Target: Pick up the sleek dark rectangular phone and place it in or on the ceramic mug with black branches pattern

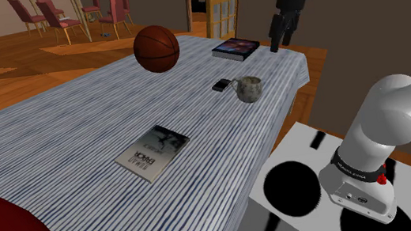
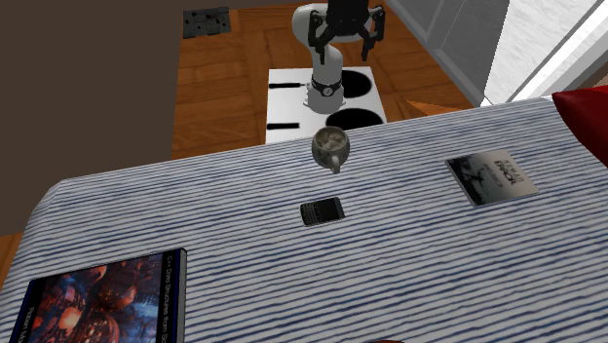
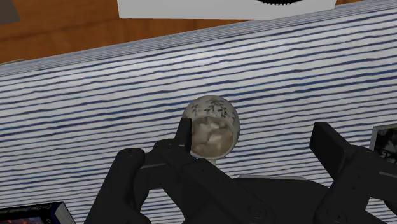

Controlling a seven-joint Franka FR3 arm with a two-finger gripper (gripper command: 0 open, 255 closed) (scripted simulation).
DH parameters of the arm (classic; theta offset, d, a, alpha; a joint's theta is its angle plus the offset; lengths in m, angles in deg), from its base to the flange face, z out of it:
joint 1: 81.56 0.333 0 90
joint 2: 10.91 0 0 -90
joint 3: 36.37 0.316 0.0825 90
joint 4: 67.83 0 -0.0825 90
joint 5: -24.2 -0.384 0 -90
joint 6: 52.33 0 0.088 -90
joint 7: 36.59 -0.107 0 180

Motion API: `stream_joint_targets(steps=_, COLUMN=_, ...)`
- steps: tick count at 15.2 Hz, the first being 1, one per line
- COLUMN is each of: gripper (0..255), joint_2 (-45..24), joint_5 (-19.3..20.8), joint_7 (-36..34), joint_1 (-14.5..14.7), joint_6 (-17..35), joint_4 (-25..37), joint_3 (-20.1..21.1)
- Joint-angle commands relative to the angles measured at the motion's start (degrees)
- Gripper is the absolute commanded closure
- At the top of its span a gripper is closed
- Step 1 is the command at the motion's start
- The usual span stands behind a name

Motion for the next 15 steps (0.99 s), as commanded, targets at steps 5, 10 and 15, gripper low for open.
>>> stream_joint_targets(steps=5, gripper=0, joint_2=-6.9, joint_5=-1.9, joint_7=-11.5, joint_1=-2.1, joint_6=6.9, joint_4=0.1, joint_3=4.3)
stream_joint_targets(steps=10, gripper=0, joint_2=-17.2, joint_5=-2.6, joint_7=-25.7, joint_1=-5.0, joint_6=14.5, joint_4=2.6, joint_3=8.8)
stream_joint_targets(steps=15, gripper=0, joint_2=-28.4, joint_5=-1.3, joint_7=-39.9, joint_1=-7.9, joint_6=20.5, joint_4=7.3, joint_3=11.8)
